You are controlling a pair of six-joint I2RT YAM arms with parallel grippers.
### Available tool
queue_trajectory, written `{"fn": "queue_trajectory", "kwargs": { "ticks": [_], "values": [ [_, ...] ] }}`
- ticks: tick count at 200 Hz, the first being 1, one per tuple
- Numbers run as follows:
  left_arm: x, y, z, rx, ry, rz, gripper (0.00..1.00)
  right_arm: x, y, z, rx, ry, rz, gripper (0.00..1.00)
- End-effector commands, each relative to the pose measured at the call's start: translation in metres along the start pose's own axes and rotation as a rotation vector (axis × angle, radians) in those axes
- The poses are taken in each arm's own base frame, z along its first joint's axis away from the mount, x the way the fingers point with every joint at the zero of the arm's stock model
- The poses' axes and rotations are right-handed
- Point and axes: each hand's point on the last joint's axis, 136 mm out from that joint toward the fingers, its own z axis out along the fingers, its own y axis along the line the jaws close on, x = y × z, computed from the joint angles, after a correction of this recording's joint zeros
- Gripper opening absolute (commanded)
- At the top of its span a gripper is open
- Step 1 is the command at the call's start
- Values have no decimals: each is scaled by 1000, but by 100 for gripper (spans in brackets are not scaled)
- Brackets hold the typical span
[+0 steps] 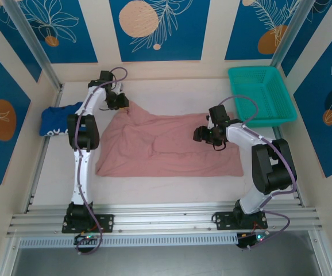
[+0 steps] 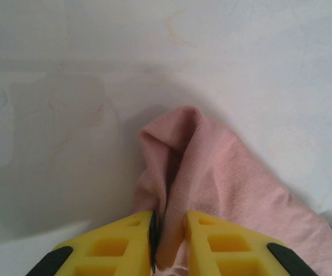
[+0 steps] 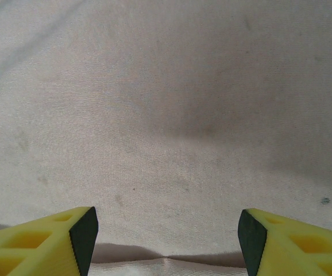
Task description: Fold the inside-out t-shirt
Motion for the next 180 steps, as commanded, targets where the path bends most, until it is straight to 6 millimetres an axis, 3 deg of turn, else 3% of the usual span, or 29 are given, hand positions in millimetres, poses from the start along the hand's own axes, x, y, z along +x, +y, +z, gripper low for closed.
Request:
{"fn": "queue_trajectory", "kwargs": {
  "ticks": [1, 100, 180],
  "values": [
    [-12, -14, -31, -17, -47, 61, 21, 8, 4, 7, -18, 29, -15, 68],
    [-15, -18, -36, -39, -60, 100, 17, 10, 3, 9, -18, 35, -15, 68],
    [-23, -25, -53, -45, -101, 134, 9, 9, 4, 9, -20, 34, -13, 68]
  ]
}}
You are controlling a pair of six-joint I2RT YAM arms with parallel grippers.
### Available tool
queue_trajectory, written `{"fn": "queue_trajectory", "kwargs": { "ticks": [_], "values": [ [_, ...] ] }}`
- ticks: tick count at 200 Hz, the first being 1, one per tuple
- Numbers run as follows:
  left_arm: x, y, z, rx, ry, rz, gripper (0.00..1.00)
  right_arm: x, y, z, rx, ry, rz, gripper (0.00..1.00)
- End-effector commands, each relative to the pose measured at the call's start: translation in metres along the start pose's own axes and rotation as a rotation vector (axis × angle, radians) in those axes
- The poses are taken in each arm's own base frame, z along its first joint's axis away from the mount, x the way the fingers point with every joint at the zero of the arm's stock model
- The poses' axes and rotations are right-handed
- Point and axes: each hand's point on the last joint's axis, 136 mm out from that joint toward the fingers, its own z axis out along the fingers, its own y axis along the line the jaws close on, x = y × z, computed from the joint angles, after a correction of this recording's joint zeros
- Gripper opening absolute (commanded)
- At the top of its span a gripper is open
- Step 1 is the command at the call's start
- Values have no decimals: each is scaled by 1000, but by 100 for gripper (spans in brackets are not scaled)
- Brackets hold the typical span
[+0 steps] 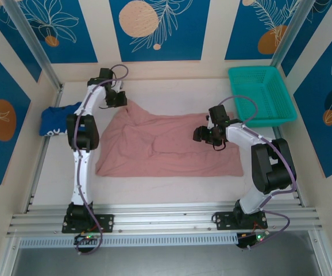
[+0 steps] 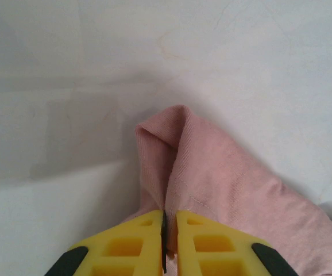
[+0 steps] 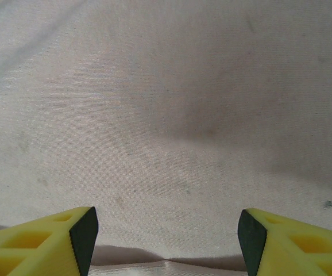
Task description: Fold the inside-out t-shirt
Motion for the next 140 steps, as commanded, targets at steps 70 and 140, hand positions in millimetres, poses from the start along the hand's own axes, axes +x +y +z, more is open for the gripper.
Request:
{"fn": "queue_trajectory", "kwargs": {
  "ticks": [70, 140],
  "values": [
    [-16, -18, -38, -5, -61, 63, 13, 8, 3, 7, -16, 33, -17, 68],
    [-9, -20, -28, 13, -30, 69, 17, 8, 4, 7, -18, 33, -15, 68]
  ]
}}
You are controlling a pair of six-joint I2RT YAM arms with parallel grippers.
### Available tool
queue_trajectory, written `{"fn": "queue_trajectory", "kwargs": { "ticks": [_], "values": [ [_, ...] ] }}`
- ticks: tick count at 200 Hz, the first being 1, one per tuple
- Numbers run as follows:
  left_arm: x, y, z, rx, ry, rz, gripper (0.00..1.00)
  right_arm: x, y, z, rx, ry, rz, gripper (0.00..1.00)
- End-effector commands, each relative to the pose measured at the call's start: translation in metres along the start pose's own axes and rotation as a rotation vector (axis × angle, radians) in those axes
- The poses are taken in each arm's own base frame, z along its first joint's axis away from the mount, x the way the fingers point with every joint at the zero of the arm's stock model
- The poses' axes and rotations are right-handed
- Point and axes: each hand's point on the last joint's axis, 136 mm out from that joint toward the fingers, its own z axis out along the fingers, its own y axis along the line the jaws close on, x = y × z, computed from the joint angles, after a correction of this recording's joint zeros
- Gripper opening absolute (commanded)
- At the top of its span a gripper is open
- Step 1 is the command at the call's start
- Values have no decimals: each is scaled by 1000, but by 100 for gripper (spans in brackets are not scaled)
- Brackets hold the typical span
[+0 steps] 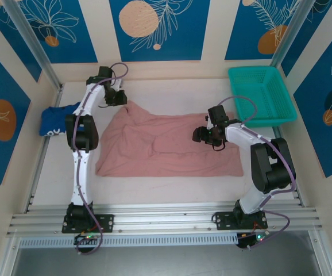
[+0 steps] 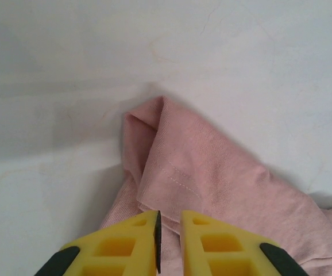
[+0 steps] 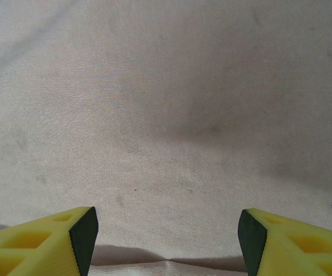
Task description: Fold the inside-out t-shirt
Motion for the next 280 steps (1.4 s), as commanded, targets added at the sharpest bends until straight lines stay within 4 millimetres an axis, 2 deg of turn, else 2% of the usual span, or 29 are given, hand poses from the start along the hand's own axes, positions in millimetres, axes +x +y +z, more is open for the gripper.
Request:
{"fn": "queue_trajectory", "kwargs": {
  "ticks": [1, 25, 44, 70, 109, 201, 280],
  "values": [
    [-9, -14, -19, 13, -29, 38, 17, 6, 3, 5, -18, 26, -10, 68],
    [-6, -13, -16, 14, -18, 27, 22, 8, 3, 5, -19, 28, -12, 68],
    [-2, -15, -11, 23, 1, 13, 30, 8, 3, 5, -19, 28, -10, 68],
    [2, -23, -3, 65, 17, 2, 36, 8, 3, 6, -20, 30, -10, 68],
    [0, -30, 5, 104, 12, -11, 37, 9, 2, 6, -16, 31, -12, 68],
    [14, -19, 16, 16, 61, -21, 46, 10, 2, 8, -16, 34, -9, 68],
    [17, -20, 28, 22, 75, -23, 47, 11, 0, 9, -12, 38, -9, 68]
  ]
}}
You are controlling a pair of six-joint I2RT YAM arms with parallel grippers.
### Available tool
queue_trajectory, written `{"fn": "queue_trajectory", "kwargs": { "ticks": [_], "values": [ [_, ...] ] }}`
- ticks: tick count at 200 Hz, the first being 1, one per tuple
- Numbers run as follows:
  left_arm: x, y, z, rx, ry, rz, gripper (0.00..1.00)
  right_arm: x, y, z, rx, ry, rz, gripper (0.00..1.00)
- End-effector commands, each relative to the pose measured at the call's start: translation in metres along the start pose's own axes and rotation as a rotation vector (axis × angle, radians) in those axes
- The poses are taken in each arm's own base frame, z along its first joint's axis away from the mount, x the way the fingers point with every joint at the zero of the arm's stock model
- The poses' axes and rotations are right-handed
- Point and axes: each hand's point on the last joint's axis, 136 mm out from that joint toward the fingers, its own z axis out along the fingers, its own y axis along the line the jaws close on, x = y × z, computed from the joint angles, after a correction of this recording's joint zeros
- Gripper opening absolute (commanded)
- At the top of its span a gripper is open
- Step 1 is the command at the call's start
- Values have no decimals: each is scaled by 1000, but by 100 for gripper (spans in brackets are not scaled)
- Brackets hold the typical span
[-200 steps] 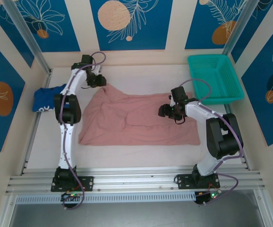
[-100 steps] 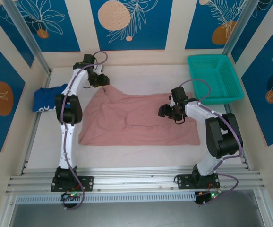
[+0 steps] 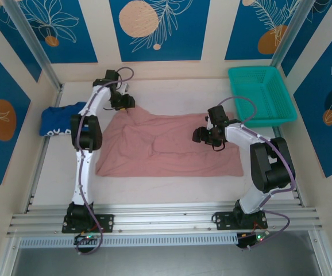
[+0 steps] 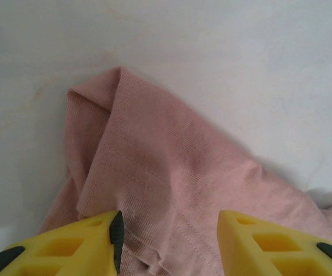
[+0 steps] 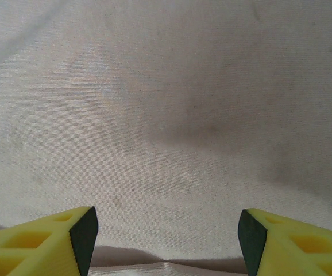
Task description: Fold the inside-out t-shirt
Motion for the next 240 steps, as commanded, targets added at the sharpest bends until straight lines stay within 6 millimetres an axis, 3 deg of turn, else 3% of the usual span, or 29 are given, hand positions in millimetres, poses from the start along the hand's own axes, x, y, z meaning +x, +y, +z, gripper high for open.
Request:
{"fn": "queue_trajectory", "kwargs": {
  "ticks": [1, 30, 88, 157, 240],
  "values": [
    [-1, -4, 1, -3, 5, 0, 47, 9, 1, 6, -15, 29, -10, 68],
    [-1, -2, 4, -3, 10, -2, 46, 9, 2, 6, -17, 29, -10, 68],
    [4, 0, 15, 4, 31, -8, 33, 8, 2, 6, -16, 27, -11, 68],
    [12, 13, 16, -72, 59, 11, 38, 9, 2, 7, -18, 30, -10, 68],
    [8, 4, 14, -41, 44, 26, 11, 9, 2, 8, -18, 33, -10, 68]
  ]
}}
